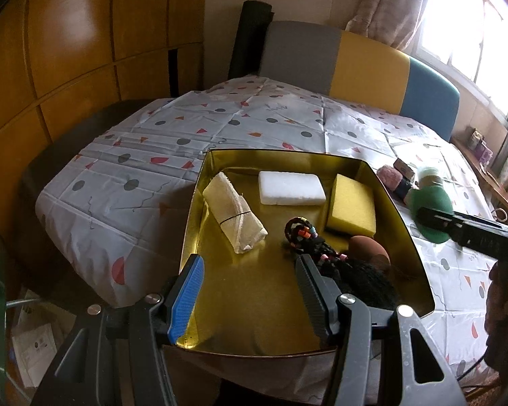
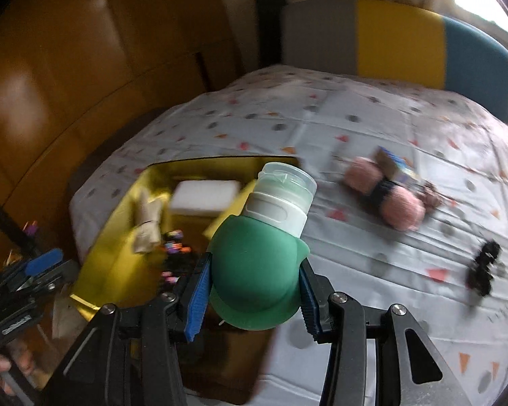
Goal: Organize soft objects
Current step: 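Carry the green silicone bottle into the tray and open the right gripper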
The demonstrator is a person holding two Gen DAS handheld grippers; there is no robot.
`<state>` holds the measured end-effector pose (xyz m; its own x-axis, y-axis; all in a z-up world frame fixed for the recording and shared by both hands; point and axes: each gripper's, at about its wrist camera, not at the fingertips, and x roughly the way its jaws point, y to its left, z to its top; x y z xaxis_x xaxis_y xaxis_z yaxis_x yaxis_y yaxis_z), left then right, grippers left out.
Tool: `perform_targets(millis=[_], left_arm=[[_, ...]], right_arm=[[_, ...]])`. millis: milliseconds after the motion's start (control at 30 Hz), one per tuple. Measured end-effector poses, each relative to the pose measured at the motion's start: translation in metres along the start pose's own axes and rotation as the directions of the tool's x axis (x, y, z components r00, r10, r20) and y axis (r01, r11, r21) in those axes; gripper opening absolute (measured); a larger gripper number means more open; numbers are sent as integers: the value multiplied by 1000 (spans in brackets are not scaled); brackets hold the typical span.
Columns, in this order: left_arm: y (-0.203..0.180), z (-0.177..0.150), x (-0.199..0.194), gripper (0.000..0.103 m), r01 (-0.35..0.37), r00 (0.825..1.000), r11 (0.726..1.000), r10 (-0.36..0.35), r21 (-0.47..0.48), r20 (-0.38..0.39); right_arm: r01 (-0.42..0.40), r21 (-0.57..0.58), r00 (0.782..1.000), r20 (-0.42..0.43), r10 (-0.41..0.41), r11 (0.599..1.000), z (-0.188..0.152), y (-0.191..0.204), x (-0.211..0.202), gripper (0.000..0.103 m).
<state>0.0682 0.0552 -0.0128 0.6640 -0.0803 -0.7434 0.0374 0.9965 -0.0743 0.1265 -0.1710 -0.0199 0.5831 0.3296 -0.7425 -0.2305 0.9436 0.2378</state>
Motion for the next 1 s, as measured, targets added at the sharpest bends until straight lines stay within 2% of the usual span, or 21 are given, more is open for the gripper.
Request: perform_targets(millis=[267,533,667,767,933,1000], left_arm=[[15,-2,-1,57,-26,1000,999,27,-35,10],[32,-4,4,57,-51,999,996,51,-73,-5],[37,-4,6,57,-59,998,995,58,-83,-14],[39,-6,6,57,-63,998,994,63,-84,-13],[40,-6,8,57,-69,997,994,68,-84,-21],[40,-7,8,57,-68,998,994,66,-82,-22]], right_arm=[[-108,-147,992,-79,97,983,2,73,35,47],[-155,-215,979,-168,120,964,-11,111,71,48],[-117,-230,973,-219,66,966,-17,116,96,49],[-63,-221,974,-226,11,973,-18,108,109,55],[-28,-209,975,-220,-19,978,-16,96,113,63],[-26,-191,975,-220,-17,981,-15,91,112,62]])
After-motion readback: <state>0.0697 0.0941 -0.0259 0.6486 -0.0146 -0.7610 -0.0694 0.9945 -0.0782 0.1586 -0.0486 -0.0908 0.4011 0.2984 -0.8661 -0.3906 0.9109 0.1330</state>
